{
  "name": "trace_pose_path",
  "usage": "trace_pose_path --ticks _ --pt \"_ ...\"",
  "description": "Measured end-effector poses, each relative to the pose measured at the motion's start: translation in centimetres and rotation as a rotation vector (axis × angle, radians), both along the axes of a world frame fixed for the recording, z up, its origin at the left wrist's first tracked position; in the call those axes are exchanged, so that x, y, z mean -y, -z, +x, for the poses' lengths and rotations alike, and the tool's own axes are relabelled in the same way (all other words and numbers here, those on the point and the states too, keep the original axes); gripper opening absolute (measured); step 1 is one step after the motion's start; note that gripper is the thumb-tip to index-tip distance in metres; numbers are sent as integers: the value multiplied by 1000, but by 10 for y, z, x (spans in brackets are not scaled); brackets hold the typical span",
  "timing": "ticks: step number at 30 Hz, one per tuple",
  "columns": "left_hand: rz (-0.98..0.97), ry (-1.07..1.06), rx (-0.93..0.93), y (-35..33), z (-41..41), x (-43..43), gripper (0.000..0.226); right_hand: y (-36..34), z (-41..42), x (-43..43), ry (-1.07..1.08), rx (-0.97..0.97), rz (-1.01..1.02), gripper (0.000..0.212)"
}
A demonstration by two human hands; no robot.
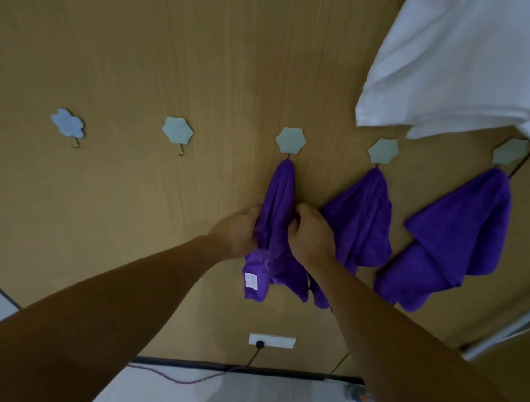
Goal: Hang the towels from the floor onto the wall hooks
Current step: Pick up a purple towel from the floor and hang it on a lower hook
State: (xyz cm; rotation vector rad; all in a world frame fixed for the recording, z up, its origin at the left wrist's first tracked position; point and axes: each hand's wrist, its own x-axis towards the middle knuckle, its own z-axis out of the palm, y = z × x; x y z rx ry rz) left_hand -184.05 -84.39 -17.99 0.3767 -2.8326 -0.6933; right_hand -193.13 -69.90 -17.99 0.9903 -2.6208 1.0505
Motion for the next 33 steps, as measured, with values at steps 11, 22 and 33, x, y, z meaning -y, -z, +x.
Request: trace_pose_path --ticks 11,22,33 --pt "80 -298 -257 5 16 7 42 -9 4 -3 18 161 -123 20" --pt "185 -97 133 43 22 -3 30 45 11 -11 26 332 -113 11" --pt "178 -476 -301 44 26 14 53 33 20 -17 218 275 -419 29"
